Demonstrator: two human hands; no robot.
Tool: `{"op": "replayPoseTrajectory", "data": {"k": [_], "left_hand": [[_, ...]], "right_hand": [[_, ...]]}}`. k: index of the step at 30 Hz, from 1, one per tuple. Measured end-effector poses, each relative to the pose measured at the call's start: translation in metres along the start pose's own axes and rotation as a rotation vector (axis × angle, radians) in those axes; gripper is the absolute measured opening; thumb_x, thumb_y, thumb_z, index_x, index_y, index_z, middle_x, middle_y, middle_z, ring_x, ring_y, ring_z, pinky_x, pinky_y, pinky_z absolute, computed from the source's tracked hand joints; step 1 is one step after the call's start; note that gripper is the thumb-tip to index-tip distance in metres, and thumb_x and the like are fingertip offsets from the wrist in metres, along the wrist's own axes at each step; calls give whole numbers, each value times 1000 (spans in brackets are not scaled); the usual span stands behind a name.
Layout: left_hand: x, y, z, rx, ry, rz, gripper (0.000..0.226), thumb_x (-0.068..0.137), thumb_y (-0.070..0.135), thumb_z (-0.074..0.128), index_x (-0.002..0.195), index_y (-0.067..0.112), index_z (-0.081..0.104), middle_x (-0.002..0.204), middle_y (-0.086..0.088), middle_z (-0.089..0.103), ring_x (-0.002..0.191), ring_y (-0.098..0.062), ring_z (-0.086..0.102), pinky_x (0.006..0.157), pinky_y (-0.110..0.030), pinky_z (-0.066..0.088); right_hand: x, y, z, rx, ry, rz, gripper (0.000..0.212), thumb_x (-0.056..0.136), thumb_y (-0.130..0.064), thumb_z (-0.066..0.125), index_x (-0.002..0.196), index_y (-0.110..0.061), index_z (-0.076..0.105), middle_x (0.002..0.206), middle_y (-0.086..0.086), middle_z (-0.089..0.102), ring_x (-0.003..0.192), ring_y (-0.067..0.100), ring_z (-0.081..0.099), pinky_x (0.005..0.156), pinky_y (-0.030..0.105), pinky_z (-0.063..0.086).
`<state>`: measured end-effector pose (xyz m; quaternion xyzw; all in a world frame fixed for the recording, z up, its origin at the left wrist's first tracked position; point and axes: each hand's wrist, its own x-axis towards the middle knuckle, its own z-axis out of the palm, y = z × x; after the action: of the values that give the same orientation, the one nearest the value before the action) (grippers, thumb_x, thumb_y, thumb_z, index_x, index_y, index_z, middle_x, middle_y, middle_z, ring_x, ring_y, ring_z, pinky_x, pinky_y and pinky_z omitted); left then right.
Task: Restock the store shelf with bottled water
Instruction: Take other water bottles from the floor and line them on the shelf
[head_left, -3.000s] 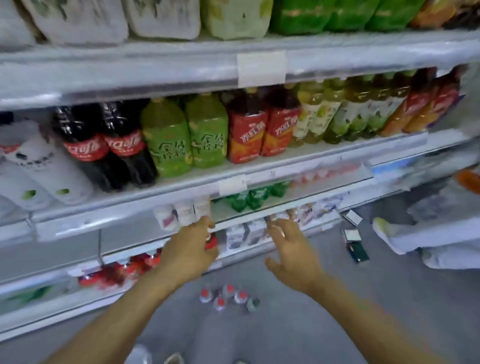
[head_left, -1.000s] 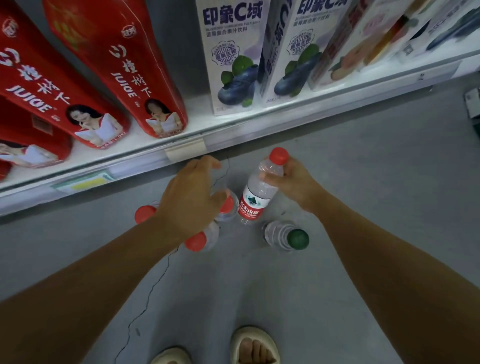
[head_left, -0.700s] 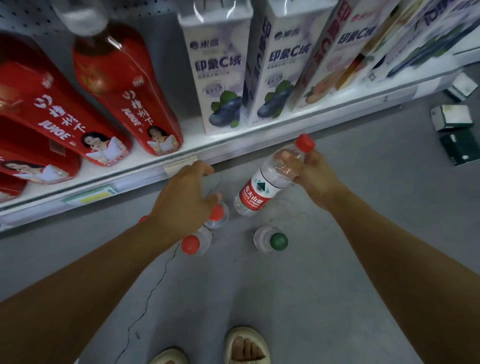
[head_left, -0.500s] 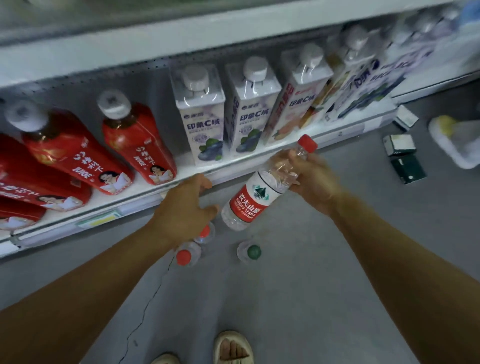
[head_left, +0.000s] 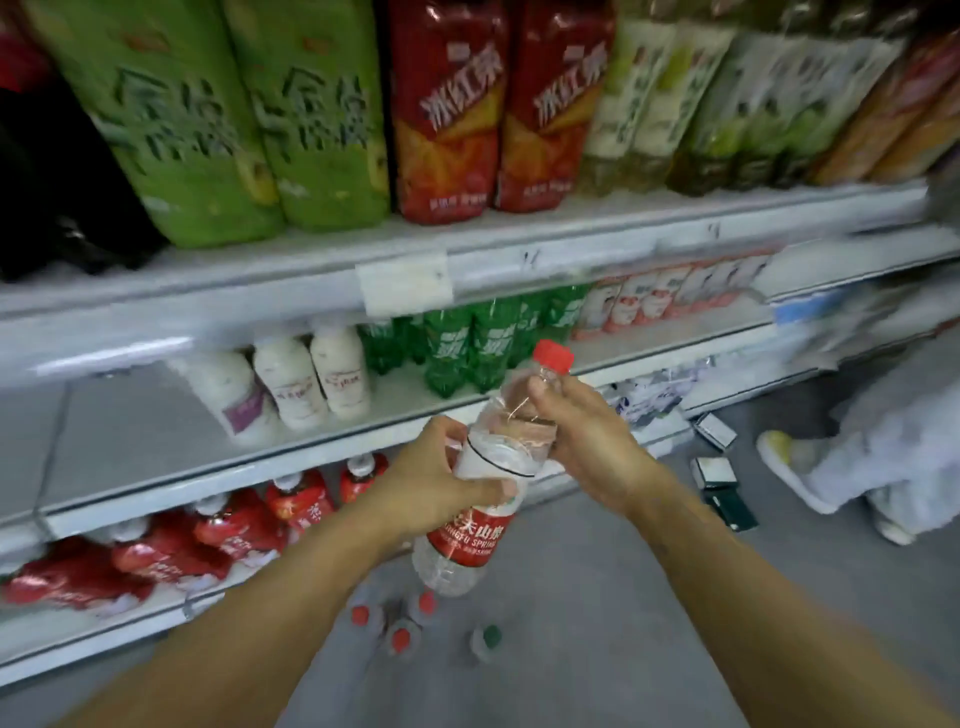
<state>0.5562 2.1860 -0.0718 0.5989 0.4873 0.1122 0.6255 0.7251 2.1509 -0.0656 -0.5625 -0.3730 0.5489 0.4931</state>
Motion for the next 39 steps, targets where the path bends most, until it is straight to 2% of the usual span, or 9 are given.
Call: {"op": "replayPoseTrajectory", "data": {"k": [2,6,9,12,15,20,24,29,39], "left_hand": [[-25,35,-15,52,51,53,67,58,30,87,110,19,46,105,1,63,93,-14,63,84,-35,53],[-77,101,-43,73,144,156,54,69,27,82,108,21,46,102,8,62,91,-8,61,80,-31,53],[-113,142,-59,5,207,212,50,69,24,83,105,20,49,101,2,65,92,-15,65,84,-41,54],[-148,181,-75,-15,289,261,47,69,24,83,101,23,49,105,2,64,94,-14,63,87,-40,53],[-181,220,-90,-15,385,327,52,65,28,85,102,19,50,103,1,67,95,-17,65,88,-45,52],[-233,274,-118,-49,542,415,43,71,21,81,100,16,50,97,-1,67,89,-17,66,84,-42,54],[-274,304,-144,-65,678,469,46,70,27,81,100,20,48,100,0,66,88,-19,67,82,-42,55],[-324,336,-176,-68,790,552,43,71,27,80,99,20,48,98,-2,66,87,-19,67,78,-40,56],[-381,390,-256,-70,887,661,43,72,27,80,98,20,47,99,-2,63,88,-21,65,79,-41,56]], "right_hand": [[-9,-46,14,-39,-28,-46,31,83,-43,63,99,-17,63,92,0,72,98,24,68,86,42,50],[-26,-137,43,-108,-72,-133,36,84,-45,60,104,-14,60,102,8,69,103,30,65,93,44,48],[-40,-201,64,-201,-148,-221,37,84,-43,57,108,-15,59,101,-2,71,99,16,66,88,33,49],[-59,-263,83,-356,-220,-326,33,96,-35,50,110,-7,56,96,-3,68,88,3,66,75,15,48],[-76,-315,98,-467,-244,-452,38,97,-40,46,111,-6,56,103,3,67,95,9,65,84,22,51],[-94,-395,121,-570,-104,-654,32,98,-42,40,122,-24,52,117,-8,60,109,8,56,97,32,46],[-108,-445,139,-765,11,-840,38,95,-37,49,130,-22,45,123,-7,55,114,9,51,92,24,39],[-114,-486,180,-931,79,-1053,47,92,-31,57,135,-22,39,136,-3,42,126,11,37,105,28,30],[-91,-533,261,-1243,160,-1112,62,92,-37,57,144,-22,27,147,-1,30,135,18,21,113,33,21]]}}
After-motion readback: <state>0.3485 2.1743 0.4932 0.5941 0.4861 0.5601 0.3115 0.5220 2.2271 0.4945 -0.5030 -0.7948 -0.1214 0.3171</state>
